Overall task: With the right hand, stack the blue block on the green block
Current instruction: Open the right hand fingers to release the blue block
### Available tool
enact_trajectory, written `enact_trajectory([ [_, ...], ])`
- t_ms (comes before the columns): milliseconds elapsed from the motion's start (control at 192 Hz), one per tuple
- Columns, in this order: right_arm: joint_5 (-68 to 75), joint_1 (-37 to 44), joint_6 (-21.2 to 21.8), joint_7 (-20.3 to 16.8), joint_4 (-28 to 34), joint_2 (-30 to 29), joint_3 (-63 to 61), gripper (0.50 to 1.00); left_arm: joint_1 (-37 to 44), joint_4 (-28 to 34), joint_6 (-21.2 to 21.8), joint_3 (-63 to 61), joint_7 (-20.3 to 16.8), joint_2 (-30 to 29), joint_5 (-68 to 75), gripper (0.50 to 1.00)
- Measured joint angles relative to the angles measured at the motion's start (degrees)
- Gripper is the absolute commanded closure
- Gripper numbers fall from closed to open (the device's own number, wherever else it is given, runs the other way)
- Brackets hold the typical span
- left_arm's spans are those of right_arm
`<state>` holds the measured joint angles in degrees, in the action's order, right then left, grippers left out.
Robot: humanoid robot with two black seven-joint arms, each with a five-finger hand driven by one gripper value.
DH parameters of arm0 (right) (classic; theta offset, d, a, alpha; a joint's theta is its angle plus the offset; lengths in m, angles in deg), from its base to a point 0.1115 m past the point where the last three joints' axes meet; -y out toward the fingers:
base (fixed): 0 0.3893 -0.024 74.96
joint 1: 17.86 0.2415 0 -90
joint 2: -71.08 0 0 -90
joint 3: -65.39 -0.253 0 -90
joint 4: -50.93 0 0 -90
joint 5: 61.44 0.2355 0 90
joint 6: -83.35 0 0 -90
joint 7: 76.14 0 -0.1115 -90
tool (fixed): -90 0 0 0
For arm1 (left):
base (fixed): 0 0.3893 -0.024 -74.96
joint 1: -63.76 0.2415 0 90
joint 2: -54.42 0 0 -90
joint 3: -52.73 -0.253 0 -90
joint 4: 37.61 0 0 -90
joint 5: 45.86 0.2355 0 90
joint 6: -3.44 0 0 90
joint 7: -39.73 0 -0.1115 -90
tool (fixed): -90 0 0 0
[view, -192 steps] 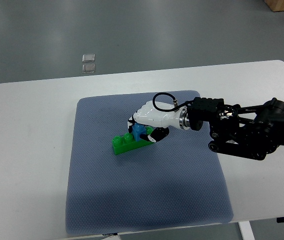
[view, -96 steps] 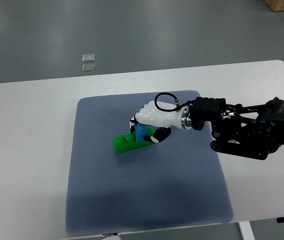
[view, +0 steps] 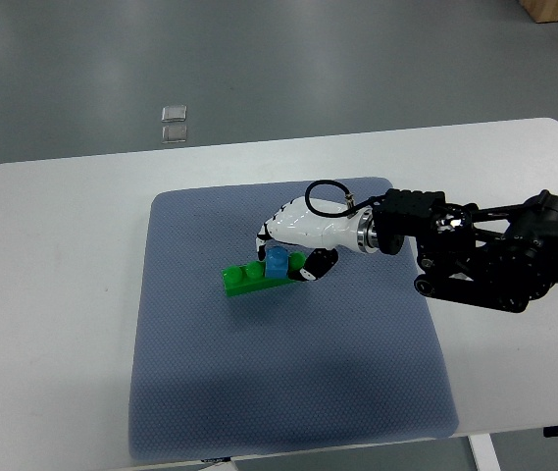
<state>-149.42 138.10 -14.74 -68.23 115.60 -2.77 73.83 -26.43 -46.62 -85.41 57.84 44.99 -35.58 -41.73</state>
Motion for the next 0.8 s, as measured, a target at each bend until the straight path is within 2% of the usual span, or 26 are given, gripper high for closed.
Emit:
enact_trajectory([
  [52,0.05,0.06,0.00,0.00,0.00,-0.04,0.00,0.703,0.00,0.00,0.00,0.00,0.00,0.00,0.00,0.500],
  [161,0.18,0.18,0.00,0.00,0.00,-0.08,-0.01,0.644,0.00,0.00,0.00,0.00,0.00,0.00,0.00,0.500],
  [724,1.23,0.97,0.10,0.00,0.07,0.08,-0.72,0.640,0.00,0.01,0.00,0.01,0.00,0.00,0.00,0.500],
  [802,2.53,1.30,0.25,0.00,0.10,0.08,-1.19,0.626,-0.02,0.02,0.00,0.01,0.00,0.00,0.00,0.500],
])
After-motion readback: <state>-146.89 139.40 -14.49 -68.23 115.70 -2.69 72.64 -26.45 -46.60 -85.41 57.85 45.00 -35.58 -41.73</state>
